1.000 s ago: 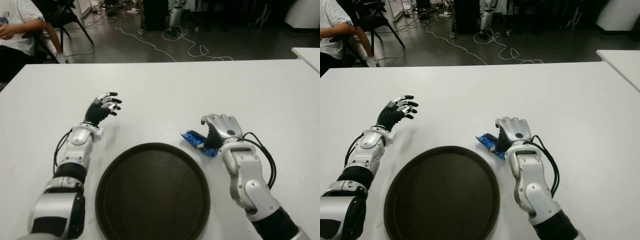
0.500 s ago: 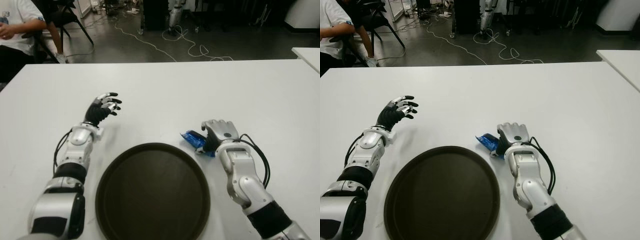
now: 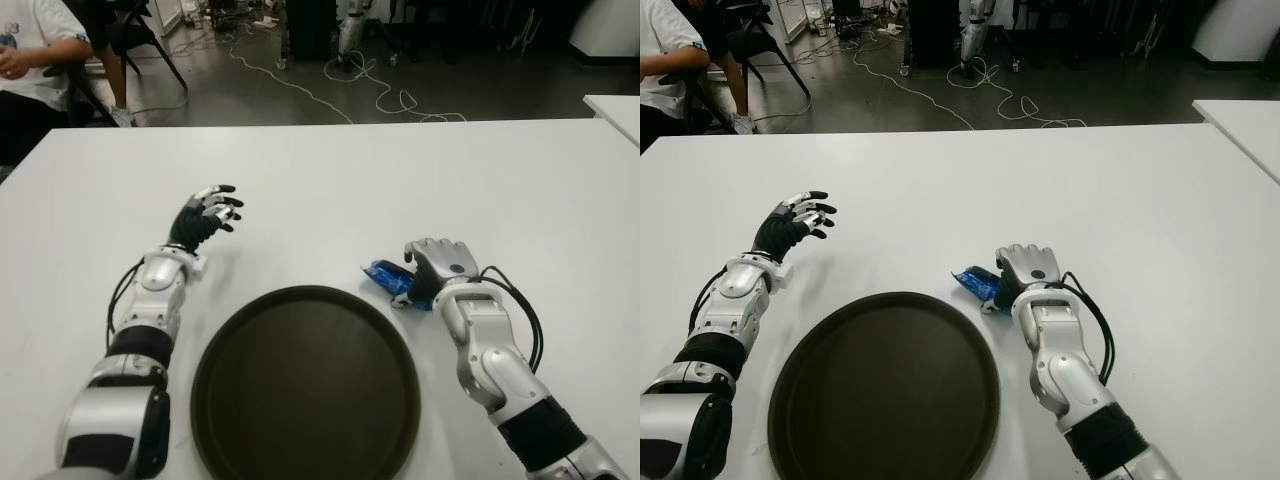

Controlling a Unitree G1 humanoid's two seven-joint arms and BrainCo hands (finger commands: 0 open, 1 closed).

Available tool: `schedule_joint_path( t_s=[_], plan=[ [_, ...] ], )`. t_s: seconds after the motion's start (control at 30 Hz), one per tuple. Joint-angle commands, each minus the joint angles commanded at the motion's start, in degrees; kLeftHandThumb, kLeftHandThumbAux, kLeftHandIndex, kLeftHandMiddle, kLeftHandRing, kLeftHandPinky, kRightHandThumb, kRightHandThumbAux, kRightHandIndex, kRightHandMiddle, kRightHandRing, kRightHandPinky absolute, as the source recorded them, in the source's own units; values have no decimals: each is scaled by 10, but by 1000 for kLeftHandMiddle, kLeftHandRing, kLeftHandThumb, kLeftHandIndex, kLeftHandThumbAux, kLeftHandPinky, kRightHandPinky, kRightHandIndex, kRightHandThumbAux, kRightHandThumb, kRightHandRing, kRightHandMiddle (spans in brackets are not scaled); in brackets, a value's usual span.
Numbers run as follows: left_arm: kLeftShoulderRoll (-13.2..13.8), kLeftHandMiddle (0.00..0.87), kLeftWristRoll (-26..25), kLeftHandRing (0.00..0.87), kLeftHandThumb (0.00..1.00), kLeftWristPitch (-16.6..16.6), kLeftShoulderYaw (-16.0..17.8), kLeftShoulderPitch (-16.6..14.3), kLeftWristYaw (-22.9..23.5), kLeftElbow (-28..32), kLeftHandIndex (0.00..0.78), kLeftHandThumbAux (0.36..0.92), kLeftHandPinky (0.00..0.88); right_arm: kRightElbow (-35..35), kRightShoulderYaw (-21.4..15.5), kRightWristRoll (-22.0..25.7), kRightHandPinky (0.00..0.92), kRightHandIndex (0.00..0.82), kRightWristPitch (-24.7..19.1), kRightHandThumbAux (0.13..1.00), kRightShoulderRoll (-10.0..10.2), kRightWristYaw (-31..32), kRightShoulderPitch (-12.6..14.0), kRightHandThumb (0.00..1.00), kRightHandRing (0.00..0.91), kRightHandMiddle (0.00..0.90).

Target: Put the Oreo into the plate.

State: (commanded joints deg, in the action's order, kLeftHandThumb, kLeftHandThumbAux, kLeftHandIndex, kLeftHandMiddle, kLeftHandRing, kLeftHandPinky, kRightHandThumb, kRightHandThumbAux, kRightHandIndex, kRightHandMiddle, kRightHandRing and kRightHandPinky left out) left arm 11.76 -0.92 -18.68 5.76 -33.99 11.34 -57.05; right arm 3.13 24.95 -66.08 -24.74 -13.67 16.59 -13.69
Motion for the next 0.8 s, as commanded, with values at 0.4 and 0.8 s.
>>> schedule_joint_path(
  t_s=[0.4,0.8],
  plan=[
    [0,368,0,404,92,-4,0,1,0,-1,250,686,457,19,14,3,456,341,-10,671,5,2,-4,0,395,349],
    [-3,368,0,403,93,0,-1,5,-2,11,247,687,446,37,20,16,425,313,-2,668,-6,2,-11,0,371,325]
  ],
)
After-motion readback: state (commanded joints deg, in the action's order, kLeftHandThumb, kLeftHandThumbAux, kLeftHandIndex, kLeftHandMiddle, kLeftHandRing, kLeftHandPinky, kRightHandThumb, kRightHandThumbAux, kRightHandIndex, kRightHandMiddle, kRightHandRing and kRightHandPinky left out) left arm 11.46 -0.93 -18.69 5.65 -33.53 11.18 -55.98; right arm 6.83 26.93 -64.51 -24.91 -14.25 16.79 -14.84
